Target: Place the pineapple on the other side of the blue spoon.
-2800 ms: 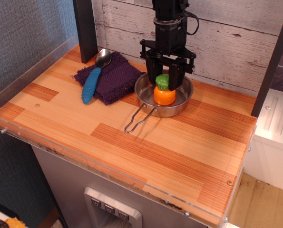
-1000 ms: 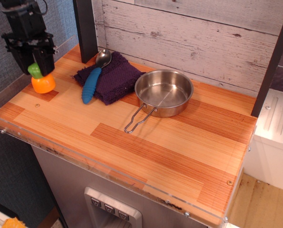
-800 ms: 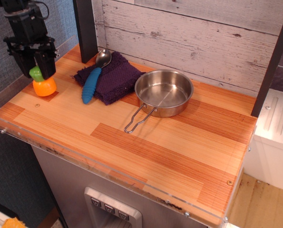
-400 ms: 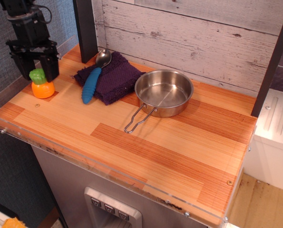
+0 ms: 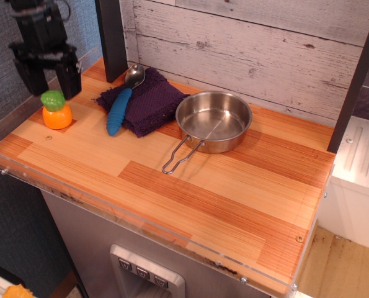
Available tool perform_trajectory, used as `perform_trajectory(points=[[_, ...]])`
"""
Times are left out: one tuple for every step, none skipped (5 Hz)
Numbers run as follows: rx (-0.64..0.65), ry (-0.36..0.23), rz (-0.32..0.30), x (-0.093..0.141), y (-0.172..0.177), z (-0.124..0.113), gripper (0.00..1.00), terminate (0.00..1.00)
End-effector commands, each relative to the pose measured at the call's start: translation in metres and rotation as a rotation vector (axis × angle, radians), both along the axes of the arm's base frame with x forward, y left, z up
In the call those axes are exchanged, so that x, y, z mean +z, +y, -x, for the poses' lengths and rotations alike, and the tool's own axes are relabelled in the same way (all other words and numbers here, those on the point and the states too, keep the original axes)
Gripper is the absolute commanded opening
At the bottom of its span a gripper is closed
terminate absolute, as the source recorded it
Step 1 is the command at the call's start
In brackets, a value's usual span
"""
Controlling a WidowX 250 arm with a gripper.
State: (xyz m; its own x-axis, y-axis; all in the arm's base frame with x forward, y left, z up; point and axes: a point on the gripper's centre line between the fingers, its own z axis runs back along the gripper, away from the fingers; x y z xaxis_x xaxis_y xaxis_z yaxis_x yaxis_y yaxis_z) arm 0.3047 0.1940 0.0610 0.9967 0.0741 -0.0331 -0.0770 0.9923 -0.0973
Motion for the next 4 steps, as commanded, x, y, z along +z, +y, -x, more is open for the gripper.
perform_trajectory(points=[[-0.093,-0.117,-0.063,0.061,-0.044,0.01,1.0,0.0],[-0.133,-0.125,-0.074,0.062,-0.056,0.009,1.0,0.0],[-0.171,-0.14,-0.083,0.065,-0.061,0.007,1.0,0.0],[-0.242,-0.157,-0.119,0.068,-0.062,0.006,1.0,0.0]])
